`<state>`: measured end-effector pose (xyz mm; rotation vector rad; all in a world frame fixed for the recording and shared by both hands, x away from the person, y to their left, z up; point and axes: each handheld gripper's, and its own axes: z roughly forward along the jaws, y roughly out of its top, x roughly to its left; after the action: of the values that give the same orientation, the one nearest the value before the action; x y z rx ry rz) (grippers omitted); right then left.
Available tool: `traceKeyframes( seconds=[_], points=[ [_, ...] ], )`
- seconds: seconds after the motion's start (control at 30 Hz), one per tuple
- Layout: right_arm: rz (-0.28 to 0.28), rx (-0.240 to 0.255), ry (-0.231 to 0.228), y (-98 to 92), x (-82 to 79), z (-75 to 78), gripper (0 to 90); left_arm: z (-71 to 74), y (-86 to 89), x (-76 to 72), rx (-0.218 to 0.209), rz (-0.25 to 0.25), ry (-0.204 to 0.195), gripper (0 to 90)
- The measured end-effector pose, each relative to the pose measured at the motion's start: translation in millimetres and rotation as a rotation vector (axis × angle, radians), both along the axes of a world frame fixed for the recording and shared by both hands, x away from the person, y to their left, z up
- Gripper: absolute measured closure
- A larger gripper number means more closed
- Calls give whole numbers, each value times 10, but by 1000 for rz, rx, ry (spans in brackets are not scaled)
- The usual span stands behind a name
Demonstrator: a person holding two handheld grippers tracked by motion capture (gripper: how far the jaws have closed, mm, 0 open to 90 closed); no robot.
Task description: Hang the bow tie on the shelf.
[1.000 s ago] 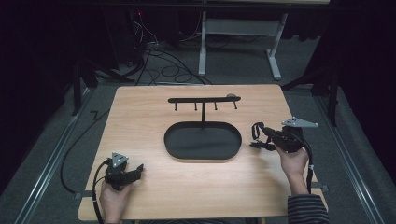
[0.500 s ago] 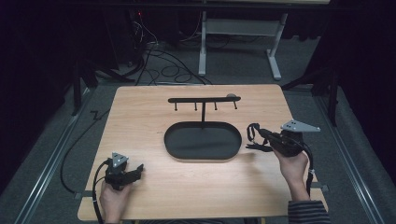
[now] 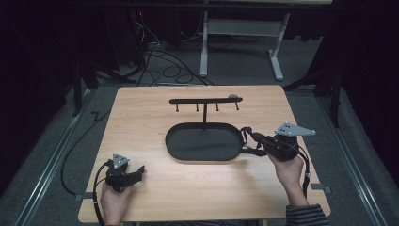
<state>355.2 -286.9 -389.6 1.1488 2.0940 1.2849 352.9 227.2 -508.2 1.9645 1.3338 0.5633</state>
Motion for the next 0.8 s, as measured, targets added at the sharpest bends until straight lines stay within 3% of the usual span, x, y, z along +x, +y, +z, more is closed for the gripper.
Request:
traceKeyframes(
  seconds=[0.43,0.8],
  points=[
    [54,12,-12,182,21,68,900,-1,-2,0,1,1,-2,275],
    [86,18,-46,291,104,238,900,0,0,0,0,0,0,275]
  ],
)
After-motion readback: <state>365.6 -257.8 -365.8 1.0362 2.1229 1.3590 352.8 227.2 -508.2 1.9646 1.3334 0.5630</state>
